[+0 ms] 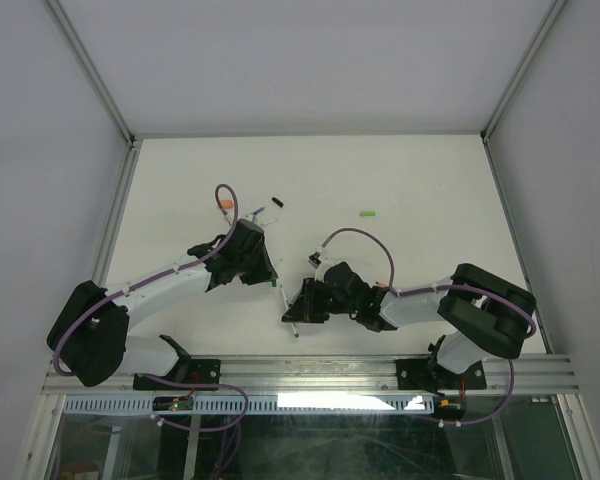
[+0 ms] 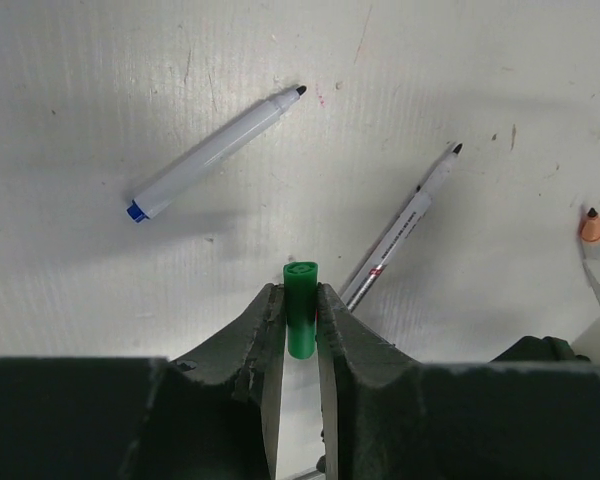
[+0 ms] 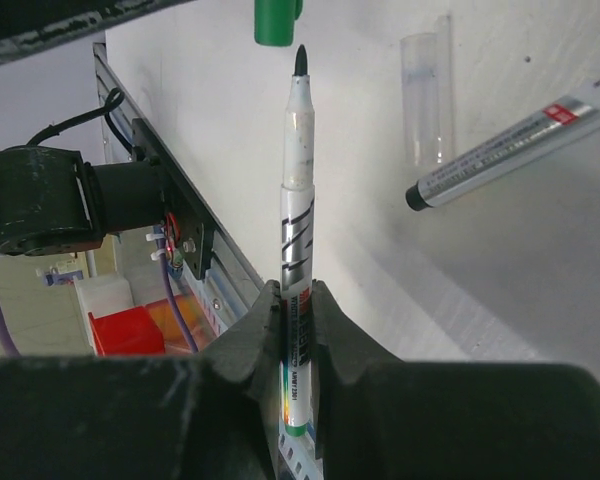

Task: Insert the pens into the pen caps
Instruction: Insert the pen cap onto the pen.

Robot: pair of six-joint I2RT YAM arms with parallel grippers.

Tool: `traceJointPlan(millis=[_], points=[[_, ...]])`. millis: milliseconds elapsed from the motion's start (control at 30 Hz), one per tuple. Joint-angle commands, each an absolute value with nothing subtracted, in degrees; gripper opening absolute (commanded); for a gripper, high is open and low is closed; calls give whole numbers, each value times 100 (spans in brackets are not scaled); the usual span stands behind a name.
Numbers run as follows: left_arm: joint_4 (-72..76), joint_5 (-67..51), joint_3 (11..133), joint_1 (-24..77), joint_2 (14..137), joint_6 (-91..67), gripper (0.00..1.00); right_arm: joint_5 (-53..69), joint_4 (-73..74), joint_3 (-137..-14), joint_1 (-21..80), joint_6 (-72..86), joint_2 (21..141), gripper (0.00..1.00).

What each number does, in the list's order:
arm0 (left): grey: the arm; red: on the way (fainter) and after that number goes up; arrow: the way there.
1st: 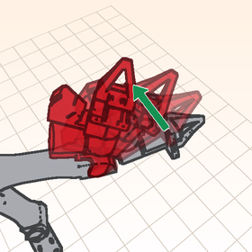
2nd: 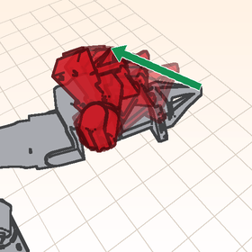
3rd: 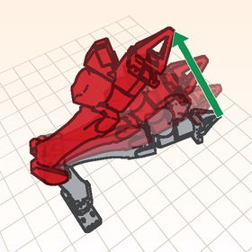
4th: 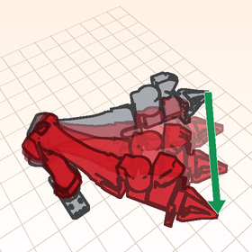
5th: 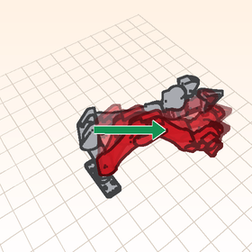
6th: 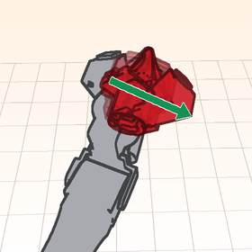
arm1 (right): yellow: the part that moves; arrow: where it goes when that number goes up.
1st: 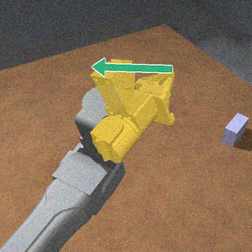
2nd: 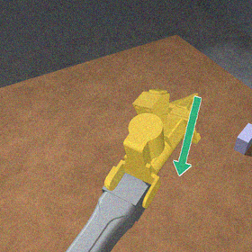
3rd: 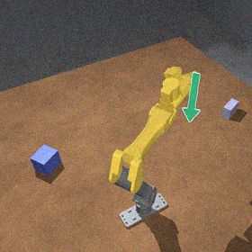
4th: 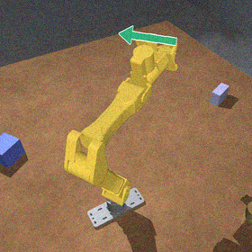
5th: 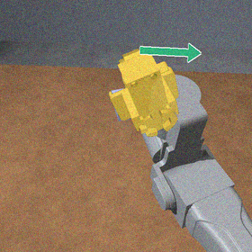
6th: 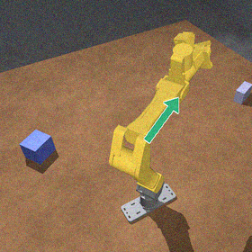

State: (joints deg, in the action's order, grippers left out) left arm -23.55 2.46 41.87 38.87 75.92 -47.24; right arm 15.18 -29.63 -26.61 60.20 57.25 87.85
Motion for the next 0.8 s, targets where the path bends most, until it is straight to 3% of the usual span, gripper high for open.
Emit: traceJointPlan(millis=[0,767], points=[[-1955,316,4245,3805,7378,-5007,19,1723,-3519,-2931,6039,5815,8903,0],[-1934,348,4328,3795,7513,-4951,19,1892,-3718,-3032,6038,5897,9172,0]])
